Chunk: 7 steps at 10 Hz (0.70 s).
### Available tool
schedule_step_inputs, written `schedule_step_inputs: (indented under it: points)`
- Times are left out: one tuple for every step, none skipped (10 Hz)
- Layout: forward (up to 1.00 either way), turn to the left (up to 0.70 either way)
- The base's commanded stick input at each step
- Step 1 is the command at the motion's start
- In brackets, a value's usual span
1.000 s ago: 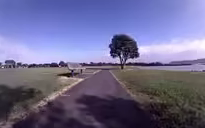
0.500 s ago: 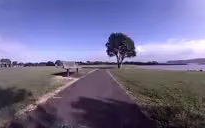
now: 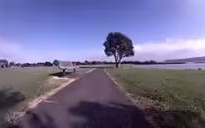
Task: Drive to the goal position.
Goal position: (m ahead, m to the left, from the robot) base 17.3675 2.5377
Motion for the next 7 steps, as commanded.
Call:
schedule_step_inputs:
  points:
    - [0.45, 0.0]
    - [0.45, 0.0]
    - [0.45, 0.0]
    - [0.45, 0.0]
    - [0.45, 0.0]
    - [0.45, 0.0]
    - [0.45, 0.0]
